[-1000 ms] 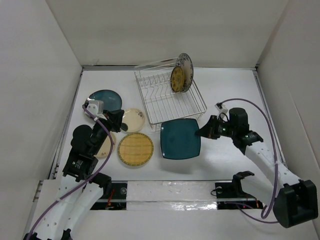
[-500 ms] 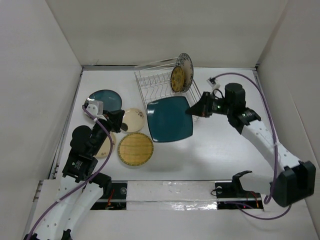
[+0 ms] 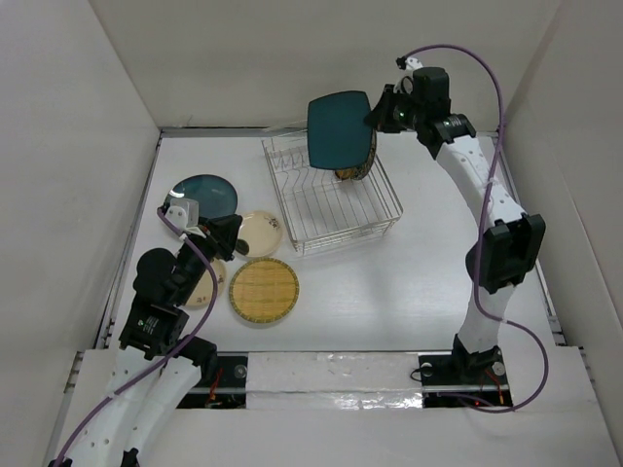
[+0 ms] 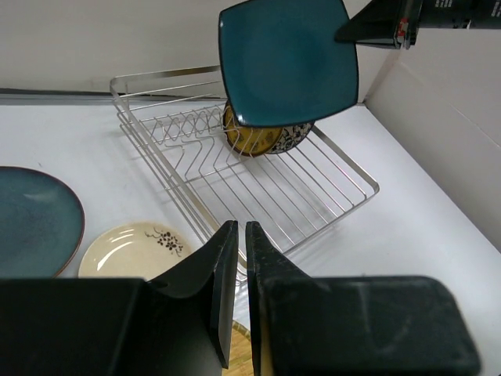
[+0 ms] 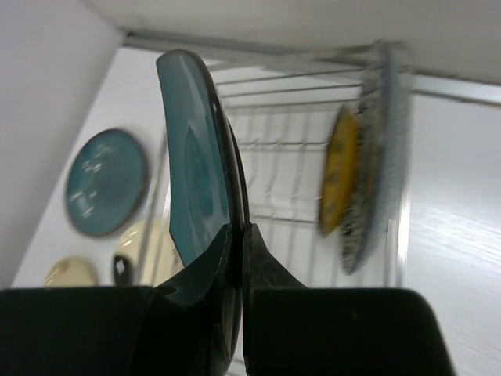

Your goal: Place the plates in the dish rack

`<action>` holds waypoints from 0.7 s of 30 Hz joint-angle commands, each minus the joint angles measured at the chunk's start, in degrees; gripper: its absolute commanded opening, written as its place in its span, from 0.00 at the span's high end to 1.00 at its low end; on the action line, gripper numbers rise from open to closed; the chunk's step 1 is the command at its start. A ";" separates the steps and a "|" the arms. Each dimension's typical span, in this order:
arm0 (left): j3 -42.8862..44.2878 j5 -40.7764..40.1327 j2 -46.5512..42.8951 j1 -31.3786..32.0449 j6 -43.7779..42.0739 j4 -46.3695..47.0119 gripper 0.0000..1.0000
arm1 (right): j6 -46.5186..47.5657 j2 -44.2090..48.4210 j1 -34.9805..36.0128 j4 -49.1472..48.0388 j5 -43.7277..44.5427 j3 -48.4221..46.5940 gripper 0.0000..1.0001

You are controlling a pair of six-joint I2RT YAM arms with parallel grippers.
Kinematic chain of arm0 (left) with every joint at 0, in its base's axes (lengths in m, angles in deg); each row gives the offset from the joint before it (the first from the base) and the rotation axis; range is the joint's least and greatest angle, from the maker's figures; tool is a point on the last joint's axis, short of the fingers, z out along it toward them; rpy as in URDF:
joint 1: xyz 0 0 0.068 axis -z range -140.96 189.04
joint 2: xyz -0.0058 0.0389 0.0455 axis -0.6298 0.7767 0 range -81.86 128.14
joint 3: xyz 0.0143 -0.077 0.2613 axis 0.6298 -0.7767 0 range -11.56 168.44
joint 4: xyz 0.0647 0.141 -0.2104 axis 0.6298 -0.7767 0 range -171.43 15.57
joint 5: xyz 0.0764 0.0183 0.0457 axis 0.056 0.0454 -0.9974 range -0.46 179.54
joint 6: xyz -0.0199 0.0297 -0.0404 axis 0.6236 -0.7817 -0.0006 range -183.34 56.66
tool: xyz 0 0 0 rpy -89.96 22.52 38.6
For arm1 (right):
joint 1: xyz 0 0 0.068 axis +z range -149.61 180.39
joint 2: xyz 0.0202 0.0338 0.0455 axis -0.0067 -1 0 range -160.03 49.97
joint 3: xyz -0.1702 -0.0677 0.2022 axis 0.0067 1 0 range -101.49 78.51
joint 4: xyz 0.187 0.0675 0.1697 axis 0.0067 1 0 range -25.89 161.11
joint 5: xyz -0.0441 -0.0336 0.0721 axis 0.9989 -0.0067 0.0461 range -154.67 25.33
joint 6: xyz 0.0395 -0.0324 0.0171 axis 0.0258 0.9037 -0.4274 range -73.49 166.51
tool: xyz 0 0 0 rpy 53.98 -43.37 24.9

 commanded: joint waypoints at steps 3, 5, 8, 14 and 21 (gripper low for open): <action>-0.29 0.63 0.28 -0.23 0.13 2.53 0.93 | 3.70 1.35 1.56 -1.92 19.68 -6.79 1.00; -0.38 0.81 0.55 -0.23 0.22 2.62 0.93 | 3.17 1.79 3.15 -5.10 24.43 -5.03 1.00; -0.38 0.72 0.99 -0.23 0.13 2.53 0.93 | 2.73 1.09 4.64 -10.11 29.78 -4.67 1.00; -0.47 0.46 1.69 -0.23 0.13 2.44 0.93 | 4.13 -3.74 7.54 -15.92 38.74 -9.23 1.00; -0.30 0.63 2.39 -0.23 0.13 2.44 0.93 | 14.06 -8.84 10.89 -26.98 50.54 -11.25 1.00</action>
